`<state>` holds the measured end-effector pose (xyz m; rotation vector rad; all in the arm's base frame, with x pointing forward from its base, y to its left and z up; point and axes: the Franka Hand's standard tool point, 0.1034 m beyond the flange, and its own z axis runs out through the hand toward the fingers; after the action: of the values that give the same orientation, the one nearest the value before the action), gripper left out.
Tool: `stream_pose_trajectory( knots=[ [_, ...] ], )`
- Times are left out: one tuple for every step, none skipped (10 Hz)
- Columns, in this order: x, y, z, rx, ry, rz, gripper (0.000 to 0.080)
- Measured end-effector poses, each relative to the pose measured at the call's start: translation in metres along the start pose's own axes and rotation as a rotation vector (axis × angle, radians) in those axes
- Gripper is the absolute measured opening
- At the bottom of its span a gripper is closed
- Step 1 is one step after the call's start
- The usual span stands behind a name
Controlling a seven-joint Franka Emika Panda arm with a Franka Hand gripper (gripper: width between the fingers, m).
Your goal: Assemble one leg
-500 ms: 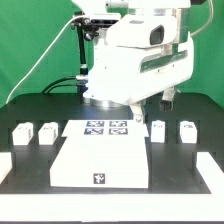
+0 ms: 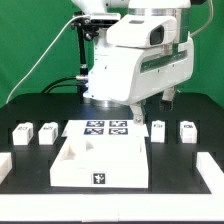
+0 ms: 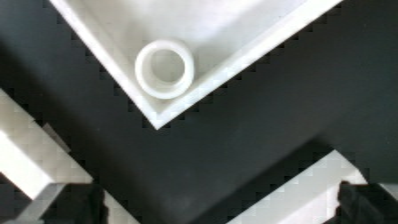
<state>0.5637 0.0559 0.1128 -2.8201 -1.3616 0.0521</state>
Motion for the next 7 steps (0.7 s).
stream_pose_trajectory(
  knots=[
    [0.000, 0.000, 0.000, 0.000, 0.000, 0.000, 0.0650],
    [0.000, 0.000, 0.000, 0.000, 0.000, 0.000, 0.0650],
    [0.000, -0.001, 0.001, -0.003, 0.002, -0.003, 0.0650],
    [-0.007, -0.015, 0.007, -0.008, 0.009, -0.039, 0.0650],
    [-0.025, -0.033, 0.016, -0.001, 0.000, -0.107, 0.0650],
    [-0.044, -0.046, 0.024, 0.001, -0.003, -0.188, 0.0650],
    [-0.062, -0.053, 0.033, 0.011, -0.010, -0.278, 0.0650]
  ],
)
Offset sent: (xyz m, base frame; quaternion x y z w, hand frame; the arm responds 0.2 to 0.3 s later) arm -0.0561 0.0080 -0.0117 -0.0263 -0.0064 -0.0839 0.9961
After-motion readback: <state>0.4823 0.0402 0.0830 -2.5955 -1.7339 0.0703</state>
